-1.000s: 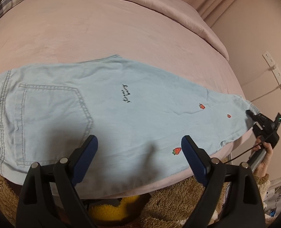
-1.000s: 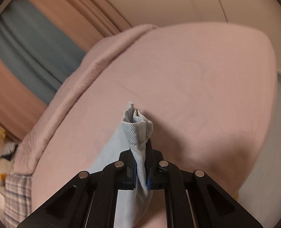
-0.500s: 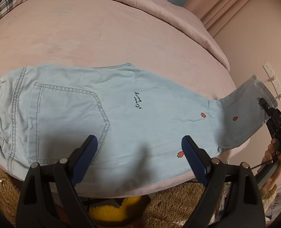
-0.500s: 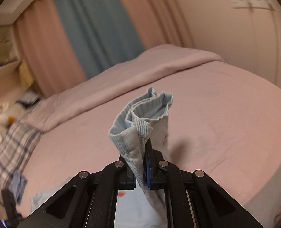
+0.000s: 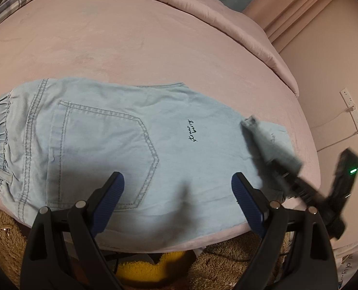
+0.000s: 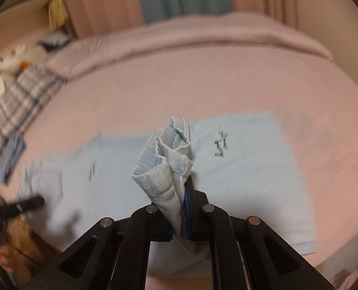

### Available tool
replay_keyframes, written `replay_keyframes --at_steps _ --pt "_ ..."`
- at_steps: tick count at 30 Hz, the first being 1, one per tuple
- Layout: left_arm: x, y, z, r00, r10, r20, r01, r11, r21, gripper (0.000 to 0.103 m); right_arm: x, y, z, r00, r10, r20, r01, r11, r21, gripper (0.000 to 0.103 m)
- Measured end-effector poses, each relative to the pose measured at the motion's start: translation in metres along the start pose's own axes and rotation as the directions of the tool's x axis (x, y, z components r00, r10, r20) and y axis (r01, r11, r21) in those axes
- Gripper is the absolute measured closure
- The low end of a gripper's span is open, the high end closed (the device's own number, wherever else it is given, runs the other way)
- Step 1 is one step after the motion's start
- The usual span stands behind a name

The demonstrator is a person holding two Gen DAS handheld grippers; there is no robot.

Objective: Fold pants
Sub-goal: 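Grasp the leg cuffs with the right gripper and lift them up, then carry the cuffs over toward the waistband with the right gripper while the left gripper pinches the folded edge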

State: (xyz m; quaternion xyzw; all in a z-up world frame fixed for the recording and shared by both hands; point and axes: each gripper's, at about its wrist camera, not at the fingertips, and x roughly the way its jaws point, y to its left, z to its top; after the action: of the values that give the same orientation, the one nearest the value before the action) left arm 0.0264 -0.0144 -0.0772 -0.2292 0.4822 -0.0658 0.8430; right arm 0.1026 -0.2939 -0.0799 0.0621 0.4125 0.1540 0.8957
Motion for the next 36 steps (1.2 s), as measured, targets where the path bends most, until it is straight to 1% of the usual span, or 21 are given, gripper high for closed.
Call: replay_keyframes --at_steps 2,3,5,7,11,13,14,15,16,18,19,21,23,28,32,33,35,36 --pt "0.0 0.001 0.0 1.0 0.0 -0.001 0.0 1.0 -0.001 0.012 0.016 0.007 -0.008 0.998 -0.008 -0.063 0.006 1.0 -0.025 0.094" --pt "0.0 0.002 0.0 1.0 0.0 -0.001 0.0 1.0 -0.001 0.012 0.024 0.009 -0.012 0.996 -0.031 -0.088 0.027 0.999 -0.041 0.094" --pt "0.0 0.002 0.001 1.0 -0.001 -0.002 0.001 1.0 0.001 0.012 0.03 0.013 -0.015 0.993 -0.061 -0.096 0.055 0.996 -0.069 0.094" --pt "0.001 0.003 0.001 1.0 -0.001 -0.004 0.001 1.0 0.002 0.012 0.026 0.014 -0.011 0.993 -0.068 -0.099 0.06 0.995 -0.074 0.094" --pt "0.003 0.005 0.002 1.0 -0.002 -0.012 0.002 1.0 0.008 0.012 0.011 0.009 -0.002 0.994 -0.029 -0.107 0.023 0.998 -0.061 0.091" --pt "0.004 0.004 0.003 1.0 0.0 -0.015 0.0 1.0 0.016 0.012 0.002 0.01 -0.001 0.995 -0.009 -0.102 0.002 0.998 -0.063 0.078" --pt "0.005 0.003 0.003 1.0 0.001 -0.016 -0.001 1.0 0.019 0.012 -0.006 0.007 -0.001 0.996 0.007 -0.091 -0.013 0.998 -0.06 0.063" --pt "0.005 0.003 0.004 1.0 0.003 -0.016 -0.003 1.0 0.023 0.012 -0.015 0.004 -0.001 0.997 0.032 -0.076 -0.036 0.998 -0.055 0.051" --pt "0.005 0.003 0.004 1.0 0.005 -0.017 -0.005 1.0 0.025 0.012 -0.02 0.002 -0.003 0.997 0.053 -0.061 -0.056 0.997 -0.047 0.049" --pt "0.006 0.002 0.004 1.0 0.007 -0.02 -0.006 1.0 0.03 0.011 -0.035 -0.005 -0.002 0.996 0.086 -0.03 -0.087 0.995 -0.039 0.049" --pt "0.007 0.002 0.004 1.0 0.007 -0.022 -0.007 0.999 0.033 0.011 -0.039 -0.009 -0.001 0.996 0.084 -0.015 -0.085 0.996 -0.037 0.048" --pt "0.009 -0.001 0.003 1.0 0.007 -0.026 -0.006 0.999 0.042 0.011 -0.041 -0.018 0.0 0.999 0.044 0.013 -0.043 0.999 -0.024 0.049" --pt "0.011 -0.003 0.002 1.0 0.007 -0.031 -0.005 0.999 0.051 0.011 -0.029 -0.028 -0.001 1.0 -0.011 -0.003 0.011 1.0 0.001 0.048" --pt "0.017 -0.01 0.002 0.999 0.009 -0.041 -0.006 0.997 0.077 0.011 0.01 -0.034 -0.018 0.991 -0.061 -0.119 0.064 0.998 0.018 0.049" --pt "0.023 -0.021 0.007 0.999 0.0 -0.05 0.005 0.994 0.112 0.011 0.017 -0.027 -0.027 0.987 -0.113 -0.114 0.112 0.994 -0.012 0.049" --pt "0.025 -0.026 0.011 0.999 -0.012 -0.051 0.019 0.991 0.13 0.011 0.015 -0.026 -0.026 0.986 -0.121 -0.113 0.119 0.993 -0.02 0.049" --pt "0.029 -0.034 0.018 0.997 -0.048 -0.056 0.056 0.986 0.154 0.011 0.009 -0.03 -0.024 0.988 -0.102 -0.113 0.103 0.995 0.007 0.049" --pt "0.033 -0.039 0.021 0.996 -0.067 -0.065 0.077 0.983 0.164 0.011 0.004 -0.036 -0.024 0.991 -0.089 -0.1 0.093 0.995 0.035 0.049"
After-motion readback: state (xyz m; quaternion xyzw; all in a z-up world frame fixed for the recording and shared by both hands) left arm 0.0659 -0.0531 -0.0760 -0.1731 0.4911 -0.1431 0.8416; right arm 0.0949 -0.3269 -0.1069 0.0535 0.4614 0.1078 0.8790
